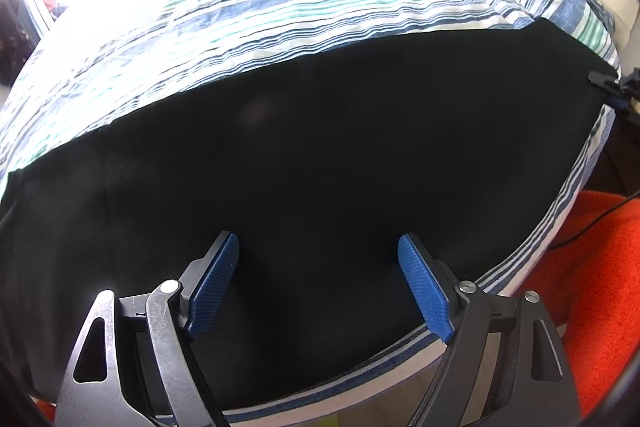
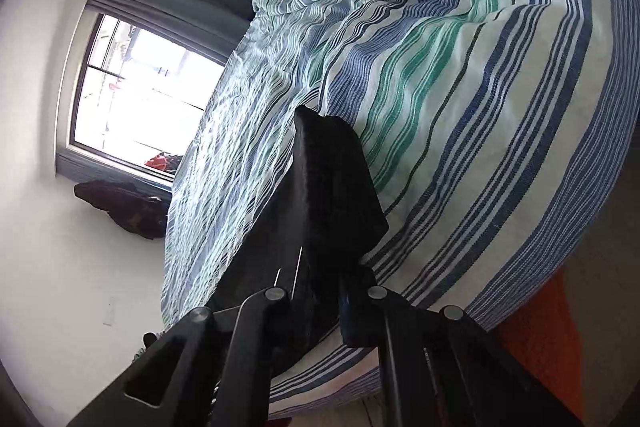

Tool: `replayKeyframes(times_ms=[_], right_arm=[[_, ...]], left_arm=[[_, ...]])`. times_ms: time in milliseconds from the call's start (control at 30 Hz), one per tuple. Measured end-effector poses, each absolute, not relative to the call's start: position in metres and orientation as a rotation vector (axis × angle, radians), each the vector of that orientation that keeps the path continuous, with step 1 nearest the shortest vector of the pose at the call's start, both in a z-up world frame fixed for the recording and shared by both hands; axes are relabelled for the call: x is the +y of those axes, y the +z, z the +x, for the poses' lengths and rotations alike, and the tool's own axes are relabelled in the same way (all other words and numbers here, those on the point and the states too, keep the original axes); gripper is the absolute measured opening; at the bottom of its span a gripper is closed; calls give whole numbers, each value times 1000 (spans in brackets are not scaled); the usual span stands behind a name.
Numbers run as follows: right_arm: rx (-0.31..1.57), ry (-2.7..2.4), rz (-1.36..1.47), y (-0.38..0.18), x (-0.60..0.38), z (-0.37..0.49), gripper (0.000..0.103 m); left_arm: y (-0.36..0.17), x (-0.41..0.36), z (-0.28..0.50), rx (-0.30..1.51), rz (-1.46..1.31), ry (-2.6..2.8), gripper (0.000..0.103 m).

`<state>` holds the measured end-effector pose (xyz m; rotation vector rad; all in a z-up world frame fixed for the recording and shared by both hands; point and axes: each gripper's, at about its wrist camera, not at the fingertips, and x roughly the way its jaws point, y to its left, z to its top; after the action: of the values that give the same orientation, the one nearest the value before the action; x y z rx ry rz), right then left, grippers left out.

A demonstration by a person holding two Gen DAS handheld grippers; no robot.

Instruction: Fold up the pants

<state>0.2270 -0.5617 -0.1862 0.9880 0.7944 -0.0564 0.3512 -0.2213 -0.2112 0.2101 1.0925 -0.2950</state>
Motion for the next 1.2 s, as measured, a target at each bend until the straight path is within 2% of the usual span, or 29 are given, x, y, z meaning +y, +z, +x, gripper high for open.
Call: replayKeyframes(times_ms=[133, 333, 467, 600, 767, 833, 867, 933, 1100, 1167, 1200], right_arm=[[745, -9, 859, -131, -534, 231, 10], [676, 161, 632, -29, -452, 251, 10], [660, 292, 563, 10, -374, 268, 10], [689, 421, 505, 17, -279, 288, 10], [758, 526, 440, -25, -160, 305, 10], [780, 560, 427, -58, -120, 308, 20], [824, 584, 408, -78, -102, 309, 37], [904, 600, 361, -112, -79, 306, 62], [888, 541, 52, -141, -99, 258, 62], [875, 492, -58, -147, -124, 233, 66], [870, 460, -100, -153, -138, 219, 68]], left_arm=[[-187, -184, 355, 1149, 86, -277, 85], [-158, -51, 348, 1102, -261, -147, 84], [-154, 31, 323, 1036, -387, -44, 84], [-158, 90, 303, 1000, -524, 28, 84], [-167, 124, 290, 965, -553, 86, 84], [-175, 129, 286, 975, -570, 93, 84], [-177, 129, 285, 977, -582, 92, 84], [-177, 131, 284, 971, -588, 85, 84], [-169, 135, 271, 919, -566, 52, 82], [-163, 122, 273, 882, -549, -30, 75], [-159, 111, 276, 874, -522, -91, 65]])
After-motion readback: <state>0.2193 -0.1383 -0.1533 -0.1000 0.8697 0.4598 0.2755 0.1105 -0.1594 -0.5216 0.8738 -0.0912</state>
